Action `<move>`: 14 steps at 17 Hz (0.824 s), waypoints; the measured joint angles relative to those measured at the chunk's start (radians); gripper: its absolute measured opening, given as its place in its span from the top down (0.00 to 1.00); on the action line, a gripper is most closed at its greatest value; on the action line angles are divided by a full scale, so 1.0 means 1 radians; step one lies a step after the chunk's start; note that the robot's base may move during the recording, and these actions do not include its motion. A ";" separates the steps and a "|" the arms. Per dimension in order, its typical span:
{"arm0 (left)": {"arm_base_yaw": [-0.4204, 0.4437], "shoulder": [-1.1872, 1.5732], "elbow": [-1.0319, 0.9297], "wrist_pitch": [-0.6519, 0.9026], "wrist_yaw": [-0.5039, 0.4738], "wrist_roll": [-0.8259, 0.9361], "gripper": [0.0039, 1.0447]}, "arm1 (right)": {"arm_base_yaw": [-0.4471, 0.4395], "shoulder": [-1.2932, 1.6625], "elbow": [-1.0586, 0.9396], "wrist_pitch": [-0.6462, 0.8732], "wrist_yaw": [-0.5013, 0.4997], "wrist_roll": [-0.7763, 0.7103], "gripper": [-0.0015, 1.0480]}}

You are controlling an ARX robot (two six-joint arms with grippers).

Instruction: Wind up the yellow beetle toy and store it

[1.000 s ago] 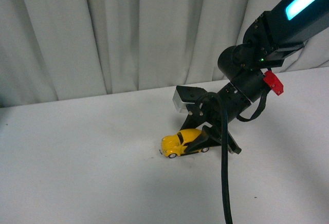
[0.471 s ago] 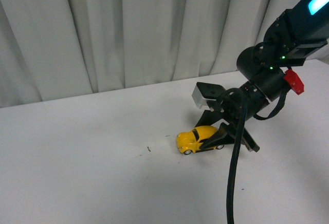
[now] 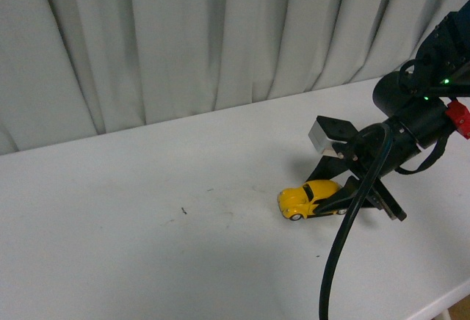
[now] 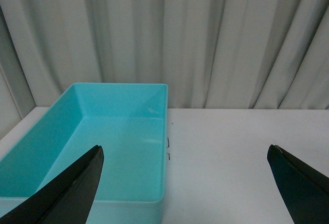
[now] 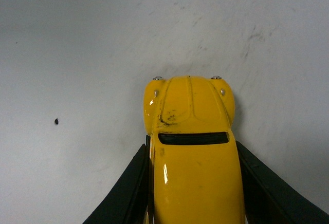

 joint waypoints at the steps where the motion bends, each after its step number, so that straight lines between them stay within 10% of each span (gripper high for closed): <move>1: 0.000 0.000 0.000 0.000 0.000 0.000 0.06 | -0.022 -0.006 -0.016 -0.003 0.001 -0.006 0.60; 5: 0.000 0.000 0.000 0.000 0.000 0.000 0.06 | -0.069 -0.014 -0.026 -0.004 0.003 -0.010 0.60; 11: 0.000 0.000 0.000 0.000 0.000 0.000 0.06 | -0.071 -0.012 -0.026 0.045 0.021 -0.008 0.06; 14: 0.000 0.000 0.000 0.000 0.000 0.000 0.06 | -0.071 -0.012 -0.026 0.049 0.021 -0.008 0.06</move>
